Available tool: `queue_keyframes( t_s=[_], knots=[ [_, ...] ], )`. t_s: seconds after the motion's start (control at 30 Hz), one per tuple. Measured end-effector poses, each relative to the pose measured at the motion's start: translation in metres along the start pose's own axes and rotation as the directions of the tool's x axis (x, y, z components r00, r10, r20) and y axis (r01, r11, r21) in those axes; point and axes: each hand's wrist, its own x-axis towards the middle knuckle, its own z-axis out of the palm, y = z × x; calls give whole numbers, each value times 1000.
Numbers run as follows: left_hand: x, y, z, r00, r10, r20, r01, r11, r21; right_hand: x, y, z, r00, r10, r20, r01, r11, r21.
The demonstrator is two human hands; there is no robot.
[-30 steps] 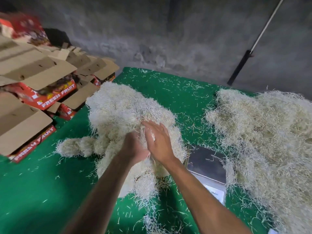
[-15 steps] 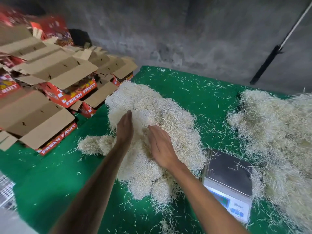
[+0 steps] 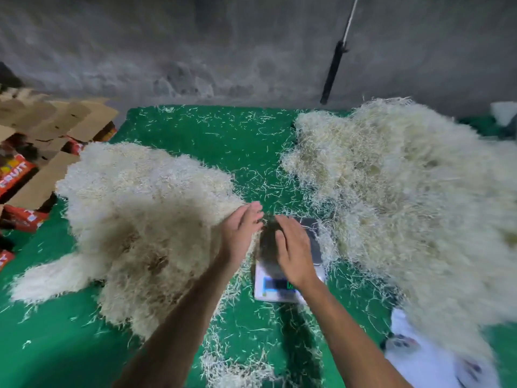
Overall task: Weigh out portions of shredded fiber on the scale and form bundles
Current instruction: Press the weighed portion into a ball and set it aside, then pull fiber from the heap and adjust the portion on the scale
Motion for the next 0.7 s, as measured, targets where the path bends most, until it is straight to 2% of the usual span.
queue_keyframes(
  t_s=[0.13,0.3,0.37,0.47,0.57,0.6,0.67,0.7],
  knots=[
    [2,-31,72,985,-58,163,53,998,37,-8,66,-47,1000,-6,-7,5,986,-165],
    [11,-68,137,964,-8,266,-78,947,313,-10,135,-73,992,34,119,15,919,-395],
    [16,-83,158,939,-56,338,-96,905,415,-5,160,-76,980,61,187,43,861,-506],
    [19,-101,177,895,-159,417,-94,846,524,11,198,-74,942,208,263,21,747,-665],
    [14,-112,193,868,-321,378,59,824,563,25,223,-64,925,304,228,-88,756,-649],
    [11,-115,199,860,-354,367,61,786,615,26,226,-59,932,311,184,-137,776,-616],
    [6,-116,211,859,-404,315,66,696,715,19,228,-50,958,285,10,-256,873,-416],
    [8,-118,217,867,-408,286,99,703,704,12,228,-46,953,289,-90,-302,920,-248]
  ],
)
